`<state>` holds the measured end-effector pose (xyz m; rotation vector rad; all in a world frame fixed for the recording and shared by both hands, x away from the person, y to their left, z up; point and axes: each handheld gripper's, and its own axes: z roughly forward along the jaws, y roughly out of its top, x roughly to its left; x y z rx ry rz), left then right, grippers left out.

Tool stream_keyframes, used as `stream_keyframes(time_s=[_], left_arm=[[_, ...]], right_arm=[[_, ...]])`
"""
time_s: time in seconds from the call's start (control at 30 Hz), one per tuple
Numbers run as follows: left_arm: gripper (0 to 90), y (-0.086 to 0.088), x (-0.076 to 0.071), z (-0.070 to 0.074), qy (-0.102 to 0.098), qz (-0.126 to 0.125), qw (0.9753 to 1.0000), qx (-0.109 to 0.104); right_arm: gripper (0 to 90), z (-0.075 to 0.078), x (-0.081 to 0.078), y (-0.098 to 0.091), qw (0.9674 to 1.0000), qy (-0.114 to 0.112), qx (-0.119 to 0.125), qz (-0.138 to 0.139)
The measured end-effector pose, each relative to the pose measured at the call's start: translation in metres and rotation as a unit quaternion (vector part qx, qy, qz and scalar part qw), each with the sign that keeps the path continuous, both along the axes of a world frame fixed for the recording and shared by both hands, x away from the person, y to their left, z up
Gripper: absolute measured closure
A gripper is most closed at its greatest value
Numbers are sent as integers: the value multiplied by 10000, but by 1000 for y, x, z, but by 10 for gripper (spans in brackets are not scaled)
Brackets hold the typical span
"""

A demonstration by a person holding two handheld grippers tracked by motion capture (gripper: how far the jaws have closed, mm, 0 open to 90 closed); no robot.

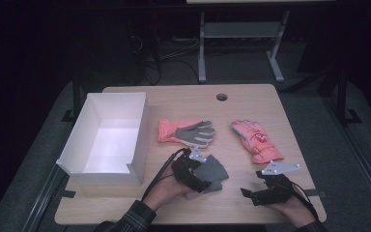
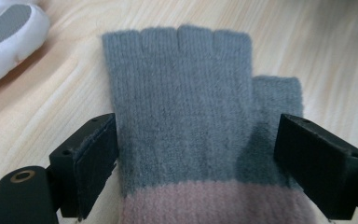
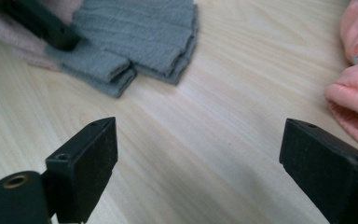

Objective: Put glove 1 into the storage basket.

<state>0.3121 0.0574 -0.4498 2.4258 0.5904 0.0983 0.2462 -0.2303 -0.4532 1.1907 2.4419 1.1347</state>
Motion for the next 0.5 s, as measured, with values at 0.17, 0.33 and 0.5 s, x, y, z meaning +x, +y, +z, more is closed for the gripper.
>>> stream_keyframes(time_s=[0.17, 0.33, 0.5], left_arm=[[128, -1, 1, -6, 44, -14, 10000, 52], [129, -1, 1, -8, 63, -34, 9999, 98], [134, 0, 2, -9, 191, 14, 9998, 48]], right_arm=[[109, -1, 1, 1, 10000, -19, -50, 7], [111, -1, 1, 0, 10000, -36, -56, -4], [111, -1, 1, 2, 10000, -42, -83, 15]])
